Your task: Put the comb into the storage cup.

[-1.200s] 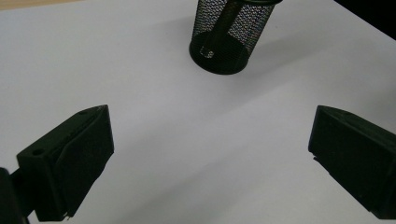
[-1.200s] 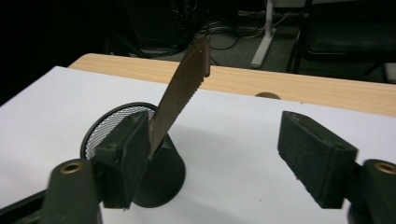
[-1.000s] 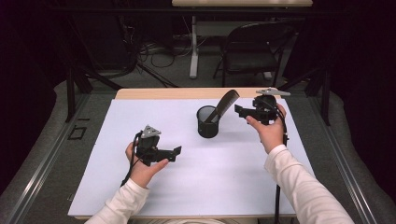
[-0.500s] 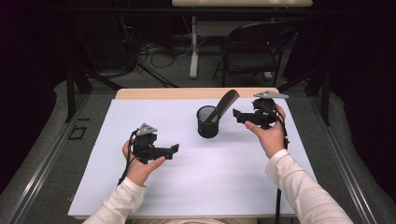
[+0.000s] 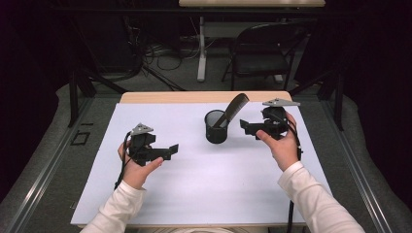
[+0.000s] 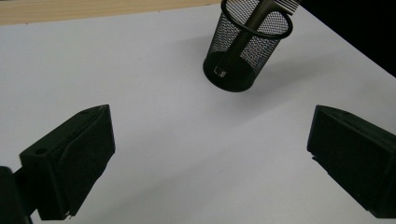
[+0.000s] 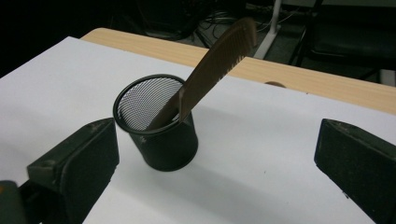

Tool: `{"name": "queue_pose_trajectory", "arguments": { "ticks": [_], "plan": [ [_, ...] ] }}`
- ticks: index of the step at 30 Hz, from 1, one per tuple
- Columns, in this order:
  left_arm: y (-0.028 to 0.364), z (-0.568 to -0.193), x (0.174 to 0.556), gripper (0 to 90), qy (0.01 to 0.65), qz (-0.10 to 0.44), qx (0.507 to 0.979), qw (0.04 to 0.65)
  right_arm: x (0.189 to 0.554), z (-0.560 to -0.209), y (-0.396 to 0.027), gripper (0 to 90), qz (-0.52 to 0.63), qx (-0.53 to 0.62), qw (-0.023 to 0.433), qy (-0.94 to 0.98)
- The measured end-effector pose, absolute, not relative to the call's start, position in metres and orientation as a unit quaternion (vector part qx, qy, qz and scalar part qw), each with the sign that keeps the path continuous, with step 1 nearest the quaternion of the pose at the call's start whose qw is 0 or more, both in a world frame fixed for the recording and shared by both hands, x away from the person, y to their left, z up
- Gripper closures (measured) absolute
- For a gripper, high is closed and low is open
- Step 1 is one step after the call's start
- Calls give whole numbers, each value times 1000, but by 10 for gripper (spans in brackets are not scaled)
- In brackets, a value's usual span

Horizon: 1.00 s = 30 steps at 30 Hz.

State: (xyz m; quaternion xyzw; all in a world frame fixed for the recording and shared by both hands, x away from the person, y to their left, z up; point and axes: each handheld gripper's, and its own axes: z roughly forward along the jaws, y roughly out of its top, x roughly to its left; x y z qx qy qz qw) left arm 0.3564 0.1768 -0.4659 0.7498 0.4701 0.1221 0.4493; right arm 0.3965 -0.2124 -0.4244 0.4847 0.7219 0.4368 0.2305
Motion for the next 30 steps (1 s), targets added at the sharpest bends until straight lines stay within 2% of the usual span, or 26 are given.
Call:
{"name": "queue_pose_trajectory", "arguments": {
  "ticks": [19, 30],
  "plan": [
    [186, -460, 358, 44, 484, 121, 739, 454, 381, -431, -210, 0, 447, 468, 237, 725],
    [183, -461, 354, 14, 474, 118, 745, 454, 363, -440, -205, 0, 453, 453, 244, 728]
  ]
}}
